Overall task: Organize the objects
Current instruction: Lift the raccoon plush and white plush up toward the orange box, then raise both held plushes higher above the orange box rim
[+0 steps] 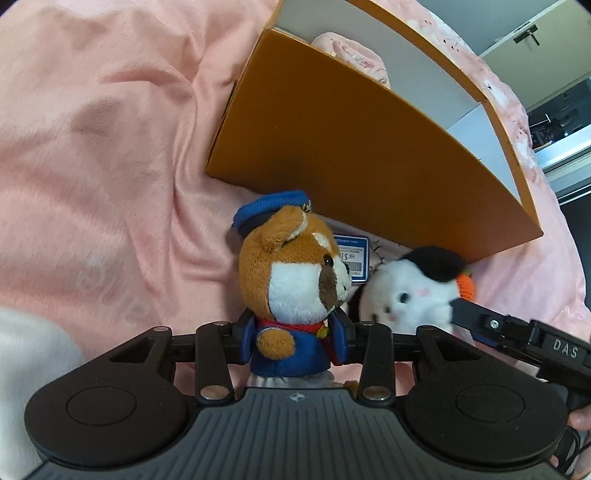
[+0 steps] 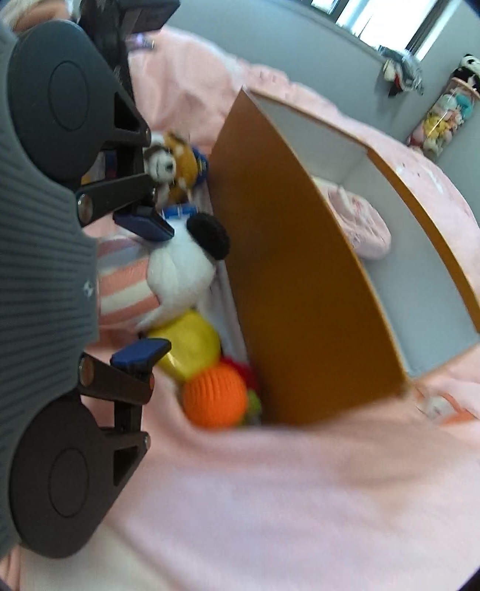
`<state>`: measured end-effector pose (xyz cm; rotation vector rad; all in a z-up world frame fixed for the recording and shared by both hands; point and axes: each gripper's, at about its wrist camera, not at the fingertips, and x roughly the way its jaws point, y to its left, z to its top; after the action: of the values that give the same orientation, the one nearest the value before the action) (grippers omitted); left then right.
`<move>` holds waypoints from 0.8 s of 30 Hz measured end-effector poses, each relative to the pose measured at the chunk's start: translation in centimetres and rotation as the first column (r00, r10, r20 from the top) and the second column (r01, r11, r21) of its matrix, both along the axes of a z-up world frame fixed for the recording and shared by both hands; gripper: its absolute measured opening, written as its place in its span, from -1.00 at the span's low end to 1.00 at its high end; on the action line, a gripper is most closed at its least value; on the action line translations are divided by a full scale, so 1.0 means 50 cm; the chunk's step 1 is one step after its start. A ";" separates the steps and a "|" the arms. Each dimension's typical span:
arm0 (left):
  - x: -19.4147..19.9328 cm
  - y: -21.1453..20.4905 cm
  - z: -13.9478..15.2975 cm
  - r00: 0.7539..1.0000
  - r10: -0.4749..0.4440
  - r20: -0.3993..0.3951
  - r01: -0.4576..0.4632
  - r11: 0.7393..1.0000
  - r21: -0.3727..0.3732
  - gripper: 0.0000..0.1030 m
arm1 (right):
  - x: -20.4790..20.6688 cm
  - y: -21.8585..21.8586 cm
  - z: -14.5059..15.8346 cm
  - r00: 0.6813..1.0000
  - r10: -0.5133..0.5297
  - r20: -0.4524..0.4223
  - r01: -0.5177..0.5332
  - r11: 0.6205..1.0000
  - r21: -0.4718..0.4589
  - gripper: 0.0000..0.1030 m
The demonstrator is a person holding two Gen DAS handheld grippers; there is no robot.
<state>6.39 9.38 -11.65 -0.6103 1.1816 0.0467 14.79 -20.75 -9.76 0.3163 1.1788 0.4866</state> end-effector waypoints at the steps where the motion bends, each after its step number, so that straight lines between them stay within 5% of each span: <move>1: -0.002 -0.003 0.004 1.000 0.000 -0.001 0.000 1.000 0.017 -0.05 | -0.004 -0.002 0.005 1.000 0.006 0.018 -0.005 1.000 -0.031 0.17; 5: -0.009 -0.026 0.029 0.999 -0.037 0.007 0.036 0.992 0.123 0.01 | -0.022 0.006 0.028 0.992 0.052 0.117 -0.030 0.982 -0.185 0.02; 9: -0.021 -0.032 0.050 0.998 -0.061 0.015 0.056 0.972 0.230 0.10 | -0.046 0.038 0.050 0.964 0.149 0.219 -0.061 0.929 -0.365 -0.46; 14: -0.019 -0.033 0.070 0.996 -0.051 0.077 0.034 0.978 0.207 0.12 | -0.065 0.048 0.080 0.925 0.228 0.305 -0.126 0.939 -0.319 -0.42; 16: -0.014 -0.035 0.070 0.996 -0.050 0.079 0.031 0.976 0.217 0.13 | -0.077 0.064 0.088 0.902 0.281 0.326 -0.175 0.932 -0.318 0.01; 17: -0.010 -0.040 0.069 0.995 -0.052 0.081 0.033 0.974 0.224 0.13 | -0.079 0.078 0.087 0.895 0.308 0.324 -0.200 0.924 -0.326 0.06; 24: -0.005 -0.070 0.071 0.989 -0.121 0.088 0.091 0.955 0.283 0.18 | -0.090 0.136 0.044 0.859 0.444 0.254 -0.308 0.846 -0.435 0.09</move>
<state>6.12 5.90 -8.09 -0.2968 1.0801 0.0869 10.31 -13.95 -7.58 -0.3455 0.9595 0.6183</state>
